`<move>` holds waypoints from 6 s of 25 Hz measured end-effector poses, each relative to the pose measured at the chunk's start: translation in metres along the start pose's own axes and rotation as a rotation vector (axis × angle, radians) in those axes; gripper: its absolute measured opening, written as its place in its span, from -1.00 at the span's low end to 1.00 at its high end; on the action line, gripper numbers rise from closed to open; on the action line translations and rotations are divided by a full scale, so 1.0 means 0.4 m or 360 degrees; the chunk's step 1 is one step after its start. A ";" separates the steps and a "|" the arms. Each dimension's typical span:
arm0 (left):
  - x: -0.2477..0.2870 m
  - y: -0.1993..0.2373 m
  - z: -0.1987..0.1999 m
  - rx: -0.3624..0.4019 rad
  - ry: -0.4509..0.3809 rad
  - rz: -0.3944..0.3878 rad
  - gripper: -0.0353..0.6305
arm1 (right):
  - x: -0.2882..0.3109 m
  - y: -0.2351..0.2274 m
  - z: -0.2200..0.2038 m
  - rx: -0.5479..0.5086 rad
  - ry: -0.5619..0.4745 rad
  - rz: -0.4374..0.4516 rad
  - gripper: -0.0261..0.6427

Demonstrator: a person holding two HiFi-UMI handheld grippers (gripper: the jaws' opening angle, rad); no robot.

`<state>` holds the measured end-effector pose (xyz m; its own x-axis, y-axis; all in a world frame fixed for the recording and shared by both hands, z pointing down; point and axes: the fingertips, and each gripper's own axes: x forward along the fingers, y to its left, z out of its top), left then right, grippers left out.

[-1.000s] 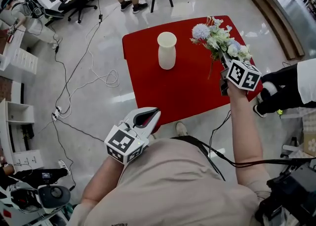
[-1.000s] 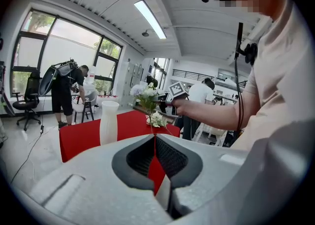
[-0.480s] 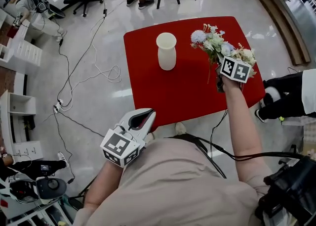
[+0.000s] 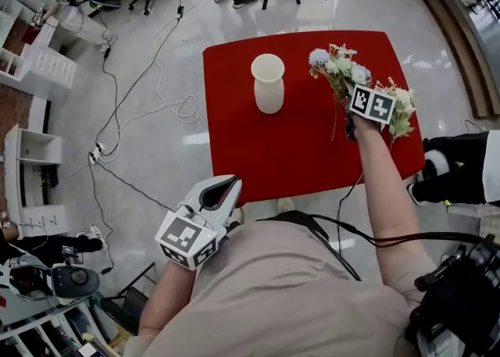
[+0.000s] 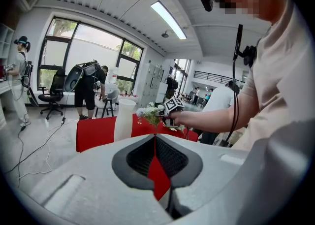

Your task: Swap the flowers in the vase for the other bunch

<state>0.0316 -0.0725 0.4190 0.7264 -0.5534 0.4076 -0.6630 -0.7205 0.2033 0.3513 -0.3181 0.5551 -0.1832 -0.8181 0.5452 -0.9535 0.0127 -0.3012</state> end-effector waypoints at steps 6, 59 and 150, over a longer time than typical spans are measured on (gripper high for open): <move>0.007 0.011 0.003 -0.0018 0.0007 0.0069 -0.87 | 0.076 -0.016 -0.027 -0.0023 0.0087 0.0021 -0.72; 0.011 0.020 0.007 0.0033 0.0006 -0.0096 -0.87 | -0.026 -0.017 -0.173 0.0015 0.0123 0.0046 -0.02; 0.059 -0.011 0.009 0.0024 -0.0001 -0.0161 -0.87 | -0.282 -0.515 0.002 0.0084 -0.0070 -0.0375 -0.77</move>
<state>0.0524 -0.0839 0.4248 0.7896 -0.4777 0.3852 -0.5834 -0.7790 0.2298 0.5686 -0.2289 0.5553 0.0543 -0.8193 0.5708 -0.9546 -0.2103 -0.2110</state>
